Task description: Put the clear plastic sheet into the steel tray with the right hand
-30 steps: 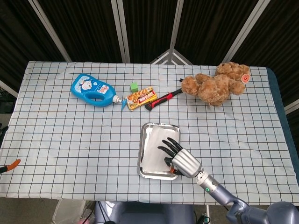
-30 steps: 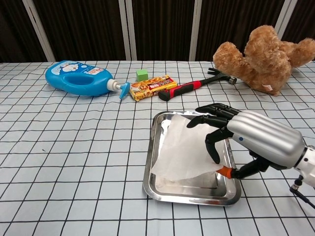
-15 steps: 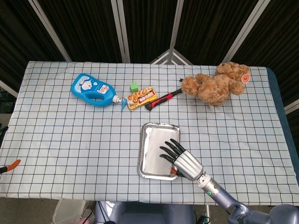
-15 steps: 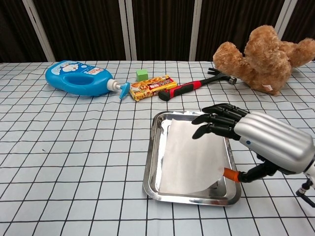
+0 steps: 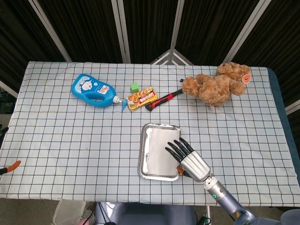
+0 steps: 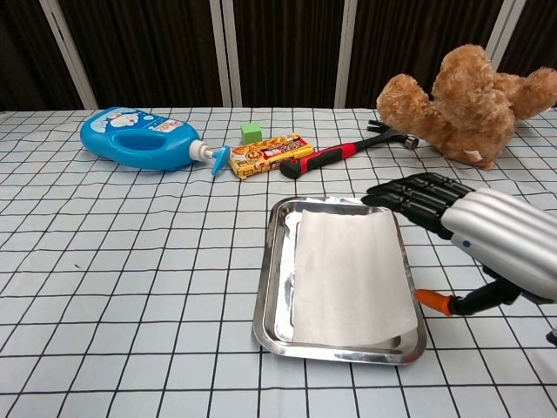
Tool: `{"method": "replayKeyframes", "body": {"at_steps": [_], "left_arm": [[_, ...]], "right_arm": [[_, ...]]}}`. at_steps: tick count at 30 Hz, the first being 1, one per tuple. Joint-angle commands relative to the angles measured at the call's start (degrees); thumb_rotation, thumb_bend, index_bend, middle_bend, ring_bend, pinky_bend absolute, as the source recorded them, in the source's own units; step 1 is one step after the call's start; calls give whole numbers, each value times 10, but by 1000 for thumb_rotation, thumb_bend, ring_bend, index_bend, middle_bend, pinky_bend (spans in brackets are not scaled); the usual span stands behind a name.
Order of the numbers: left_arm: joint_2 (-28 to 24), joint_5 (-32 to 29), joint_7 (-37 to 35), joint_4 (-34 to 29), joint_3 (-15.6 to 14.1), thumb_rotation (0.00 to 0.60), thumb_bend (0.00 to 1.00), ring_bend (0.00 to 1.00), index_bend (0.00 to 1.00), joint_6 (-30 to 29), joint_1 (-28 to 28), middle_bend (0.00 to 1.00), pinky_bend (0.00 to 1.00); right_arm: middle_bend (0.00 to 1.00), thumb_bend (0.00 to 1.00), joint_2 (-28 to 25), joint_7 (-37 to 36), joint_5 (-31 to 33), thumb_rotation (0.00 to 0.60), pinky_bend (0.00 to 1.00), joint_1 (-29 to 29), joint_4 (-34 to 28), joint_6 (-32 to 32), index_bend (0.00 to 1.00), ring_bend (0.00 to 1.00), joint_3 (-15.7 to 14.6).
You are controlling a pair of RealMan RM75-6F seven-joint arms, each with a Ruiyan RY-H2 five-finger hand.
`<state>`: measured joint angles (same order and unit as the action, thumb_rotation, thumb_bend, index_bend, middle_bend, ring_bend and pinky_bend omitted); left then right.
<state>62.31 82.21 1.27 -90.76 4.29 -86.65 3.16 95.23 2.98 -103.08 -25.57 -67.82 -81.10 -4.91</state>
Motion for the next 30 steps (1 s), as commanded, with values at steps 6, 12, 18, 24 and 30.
{"method": "replayKeyframes", "body": {"at_steps": [6, 12, 18, 24, 30], "left_arm": [[0, 4, 2, -2, -2, 600, 0, 0, 0, -2, -1, 0, 0], [-1, 6, 1, -3, -3, 600, 0, 0, 0, -4, -2, 0, 0], [0, 9, 2, -2, -4, 600, 0, 0, 0, -4, -2, 0, 0], [2, 18, 6, -2, -7, 600, 0, 0, 0, -10, -3, 0, 0], [3, 23, 9, 0, -9, 600, 0, 0, 0, -14, -4, 0, 0]], "right_arm": [[71, 350, -45, 21, 22, 600, 0, 33, -23, -15, 35, 0, -3], [71, 351, -89, 35, 16, 600, 0, 54, -43, -42, 34, 0, -9], [71, 350, -171, 51, 34, 600, 0, 91, -95, -94, 33, 0, 1], [20, 351, -261, 70, 108, 600, 0, 143, -173, -119, 6, 0, 17], [0, 350, -319, 48, 154, 600, 0, 184, -216, -137, 0, 0, 26]]}}
